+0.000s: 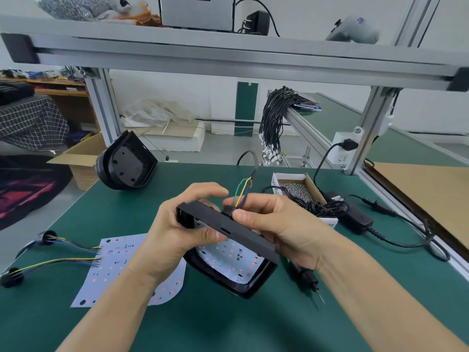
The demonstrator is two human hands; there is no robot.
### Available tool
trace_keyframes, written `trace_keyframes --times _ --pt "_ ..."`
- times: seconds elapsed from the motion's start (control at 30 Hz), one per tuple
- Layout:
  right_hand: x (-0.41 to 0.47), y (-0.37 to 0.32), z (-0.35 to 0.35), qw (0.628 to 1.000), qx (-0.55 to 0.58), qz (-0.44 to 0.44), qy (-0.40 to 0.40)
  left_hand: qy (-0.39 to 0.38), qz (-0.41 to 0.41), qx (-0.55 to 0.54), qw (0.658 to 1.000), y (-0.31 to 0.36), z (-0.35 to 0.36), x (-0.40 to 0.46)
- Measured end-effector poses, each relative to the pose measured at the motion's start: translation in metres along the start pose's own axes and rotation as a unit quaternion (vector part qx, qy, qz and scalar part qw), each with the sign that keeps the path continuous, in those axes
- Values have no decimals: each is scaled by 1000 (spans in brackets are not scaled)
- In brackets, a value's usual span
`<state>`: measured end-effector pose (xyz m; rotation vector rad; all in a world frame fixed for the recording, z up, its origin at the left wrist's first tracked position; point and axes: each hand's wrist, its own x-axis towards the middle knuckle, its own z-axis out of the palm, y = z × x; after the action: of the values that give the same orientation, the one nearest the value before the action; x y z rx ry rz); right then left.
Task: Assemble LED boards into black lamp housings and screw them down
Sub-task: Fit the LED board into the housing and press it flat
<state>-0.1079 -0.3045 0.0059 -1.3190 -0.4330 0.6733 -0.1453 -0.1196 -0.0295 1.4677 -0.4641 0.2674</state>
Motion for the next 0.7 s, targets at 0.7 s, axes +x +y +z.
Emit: trace_keyframes --times 0.7 --pt "-28 22 18 870 -364 -287 168 20 -2 -2 1000 0 7 6"
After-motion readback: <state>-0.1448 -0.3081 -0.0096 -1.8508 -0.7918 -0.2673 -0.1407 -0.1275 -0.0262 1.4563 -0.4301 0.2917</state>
